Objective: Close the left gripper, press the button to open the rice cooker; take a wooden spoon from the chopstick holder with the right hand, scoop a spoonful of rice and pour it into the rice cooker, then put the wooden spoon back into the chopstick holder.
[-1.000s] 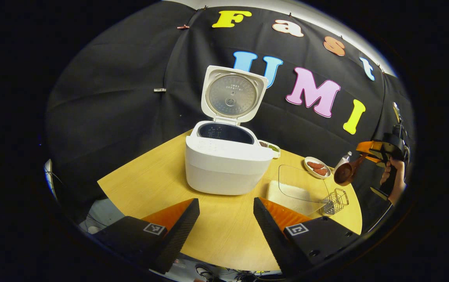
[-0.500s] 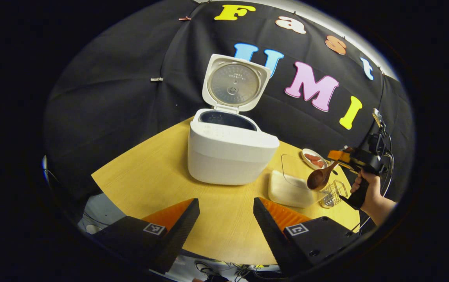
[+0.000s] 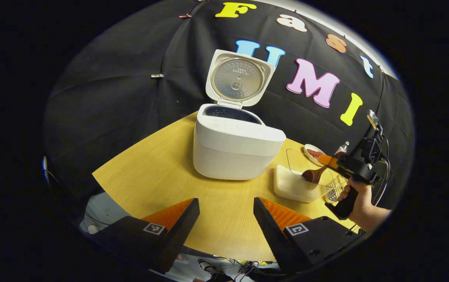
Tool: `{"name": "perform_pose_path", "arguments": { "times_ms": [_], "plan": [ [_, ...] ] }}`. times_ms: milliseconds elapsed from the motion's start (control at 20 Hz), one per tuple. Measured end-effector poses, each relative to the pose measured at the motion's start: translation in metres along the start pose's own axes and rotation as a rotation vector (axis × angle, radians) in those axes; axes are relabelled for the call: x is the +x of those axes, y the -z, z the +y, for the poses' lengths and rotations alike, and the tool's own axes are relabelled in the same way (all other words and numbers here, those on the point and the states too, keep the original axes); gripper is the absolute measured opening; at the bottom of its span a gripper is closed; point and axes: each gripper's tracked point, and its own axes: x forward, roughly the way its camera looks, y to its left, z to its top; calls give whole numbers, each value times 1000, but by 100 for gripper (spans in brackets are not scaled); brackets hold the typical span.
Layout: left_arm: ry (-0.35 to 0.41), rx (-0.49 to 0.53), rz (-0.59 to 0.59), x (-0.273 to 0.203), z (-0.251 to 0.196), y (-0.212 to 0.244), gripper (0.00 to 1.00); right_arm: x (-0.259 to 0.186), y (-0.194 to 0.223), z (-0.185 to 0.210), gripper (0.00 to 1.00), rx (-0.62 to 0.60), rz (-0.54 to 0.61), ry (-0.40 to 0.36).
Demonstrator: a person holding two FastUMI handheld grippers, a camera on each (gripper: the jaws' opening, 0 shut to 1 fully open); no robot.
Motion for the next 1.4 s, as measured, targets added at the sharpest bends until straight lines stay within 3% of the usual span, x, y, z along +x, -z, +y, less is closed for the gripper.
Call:
{"name": "perform_pose_path", "arguments": {
  "times_ms": [300,650,700,750,800,850,1150,1400],
  "plan": [
    [21,-30,25,-2,-7,11,96,-3,11,8,23,344,103,3],
    [40,-9,7,2,-17,-2,96,-1,14,20,23,547,196,-36],
    [41,-9,4,4,-18,-4,96,-2,14,16,19,589,208,-32],
    [42,-7,1,5,-18,-7,96,-2,12,12,23,633,218,-27],
    [41,-4,-3,5,-18,-8,96,-3,10,8,19,669,225,-23],
    [41,-3,-5,6,-19,-10,96,-4,7,3,23,687,223,-21],
    [52,-16,11,11,-24,-6,96,-14,-23,-39,23,793,182,21],
    [62,-34,28,14,-28,-1,96,-18,-54,-37,23,862,159,1]
  ]
}}
